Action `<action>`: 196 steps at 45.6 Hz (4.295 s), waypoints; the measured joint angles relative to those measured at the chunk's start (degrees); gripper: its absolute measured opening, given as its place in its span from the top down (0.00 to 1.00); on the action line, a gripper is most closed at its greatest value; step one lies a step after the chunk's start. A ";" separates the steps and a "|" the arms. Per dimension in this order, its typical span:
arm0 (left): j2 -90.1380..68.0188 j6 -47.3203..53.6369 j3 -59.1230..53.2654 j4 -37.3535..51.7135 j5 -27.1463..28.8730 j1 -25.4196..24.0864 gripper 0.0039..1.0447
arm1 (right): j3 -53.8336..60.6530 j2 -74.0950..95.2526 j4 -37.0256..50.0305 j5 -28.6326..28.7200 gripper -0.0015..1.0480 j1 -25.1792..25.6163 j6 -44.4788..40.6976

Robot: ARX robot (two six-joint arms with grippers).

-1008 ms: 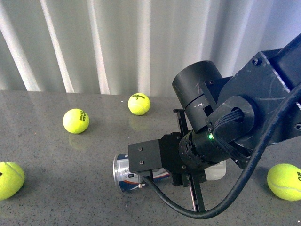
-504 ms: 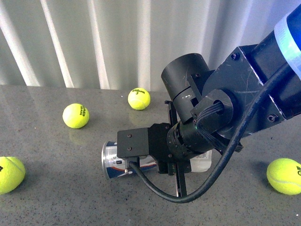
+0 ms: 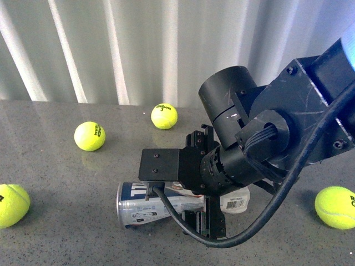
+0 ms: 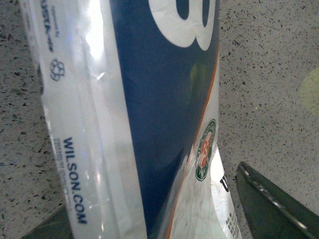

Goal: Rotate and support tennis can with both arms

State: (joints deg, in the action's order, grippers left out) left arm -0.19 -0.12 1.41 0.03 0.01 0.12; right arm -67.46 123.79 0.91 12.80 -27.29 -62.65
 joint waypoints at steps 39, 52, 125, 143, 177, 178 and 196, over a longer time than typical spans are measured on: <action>0.00 0.00 0.00 0.00 0.00 0.00 0.06 | 17.38 -27.98 19.78 -14.08 0.07 8.63 58.62; 0.00 0.00 0.00 0.00 0.00 0.00 0.06 | 24.76 -30.60 28.76 -29.03 0.07 10.43 72.72; 0.00 0.00 0.00 0.00 0.00 0.00 0.06 | 67.14 -87.41 34.53 -12.90 0.97 27.15 62.66; 0.00 0.00 0.00 0.00 0.00 0.00 0.06 | 67.21 -100.94 21.94 -12.85 0.97 27.15 62.66; 0.00 0.00 0.00 0.00 0.00 0.00 0.06 | 67.21 -115.16 7.80 -12.83 0.97 27.15 62.66; 0.00 0.00 0.00 0.00 0.00 0.00 0.06 | 67.17 -115.97 6.71 -12.83 0.97 27.15 62.66; 0.07 0.00 0.00 0.00 0.00 0.00 0.06 | 67.19 -123.49 -0.83 -12.70 0.63 27.15 62.62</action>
State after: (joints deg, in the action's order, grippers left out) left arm -0.12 -0.12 1.41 0.03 0.01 0.12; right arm -0.27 0.30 0.08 0.10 -0.14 -0.03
